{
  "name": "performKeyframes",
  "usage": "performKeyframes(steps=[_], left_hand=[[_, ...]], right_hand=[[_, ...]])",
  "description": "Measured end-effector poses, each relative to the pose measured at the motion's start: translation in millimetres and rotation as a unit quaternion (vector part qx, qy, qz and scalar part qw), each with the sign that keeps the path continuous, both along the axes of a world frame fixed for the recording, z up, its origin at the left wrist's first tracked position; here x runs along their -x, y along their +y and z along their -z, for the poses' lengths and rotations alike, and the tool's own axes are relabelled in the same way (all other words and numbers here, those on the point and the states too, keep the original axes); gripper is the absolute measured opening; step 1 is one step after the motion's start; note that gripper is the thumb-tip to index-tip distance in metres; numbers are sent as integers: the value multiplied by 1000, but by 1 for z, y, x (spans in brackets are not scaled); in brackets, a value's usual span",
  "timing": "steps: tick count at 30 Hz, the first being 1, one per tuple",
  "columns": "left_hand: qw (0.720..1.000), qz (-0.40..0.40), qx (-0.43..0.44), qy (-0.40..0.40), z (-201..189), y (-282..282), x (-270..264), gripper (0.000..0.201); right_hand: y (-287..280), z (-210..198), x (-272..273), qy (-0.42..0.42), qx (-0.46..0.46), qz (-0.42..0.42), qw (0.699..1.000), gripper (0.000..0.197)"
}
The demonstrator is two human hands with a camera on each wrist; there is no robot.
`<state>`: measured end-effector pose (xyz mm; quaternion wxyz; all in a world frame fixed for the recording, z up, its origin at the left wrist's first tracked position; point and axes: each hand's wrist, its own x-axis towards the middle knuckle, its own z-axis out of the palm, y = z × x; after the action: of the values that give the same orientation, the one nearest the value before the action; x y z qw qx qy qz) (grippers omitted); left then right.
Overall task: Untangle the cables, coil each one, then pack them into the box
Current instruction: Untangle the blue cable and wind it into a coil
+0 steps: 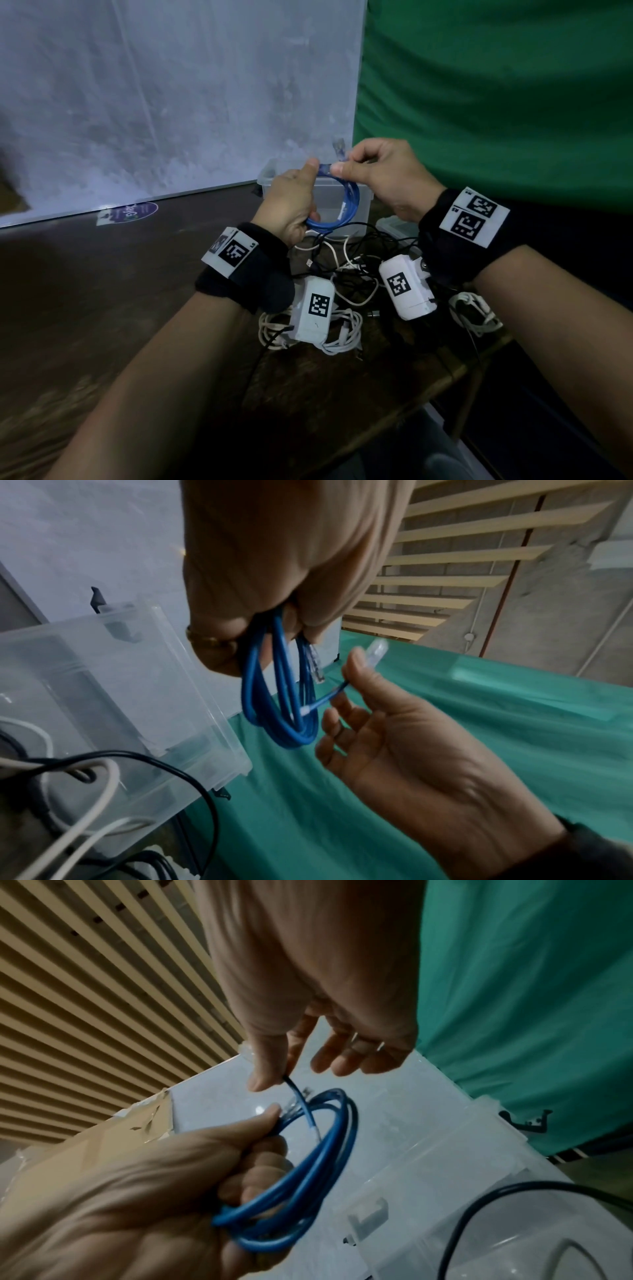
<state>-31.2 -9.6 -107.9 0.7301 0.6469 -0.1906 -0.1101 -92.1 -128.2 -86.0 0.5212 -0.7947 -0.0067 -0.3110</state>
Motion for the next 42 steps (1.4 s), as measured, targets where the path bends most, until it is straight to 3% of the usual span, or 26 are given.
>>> performKeyframes(steps=[5,9,13,19,26,33,36,42], left_hand=[[1000,-17,6,11,1,3,-6,30],[999,-25,31,21,-1,6,-6,31],[998,12,63,-2,0,1,1,29],[992,76,99,1,2,-3,6,31],[990,95,105,25,5,-4,8,34],[985,130,105,41,4,-3,8,37],[986,135,85,43,5,-2,6,36],[995,96,16,-5,7,-3,3,34]], right_hand=[[0,-2,1,1,-93,-31,995,22],[-8,-1,2,19,-195,29,980,18],[-11,-1,-1,55,-223,79,970,16],[-15,-4,-1,88,-161,86,979,12],[-15,-8,7,153,-89,0,984,12],[-13,2,-5,74,-47,61,994,21],[-17,4,-8,80,-47,22,995,14],[-17,8,-2,114,49,-59,990,28]])
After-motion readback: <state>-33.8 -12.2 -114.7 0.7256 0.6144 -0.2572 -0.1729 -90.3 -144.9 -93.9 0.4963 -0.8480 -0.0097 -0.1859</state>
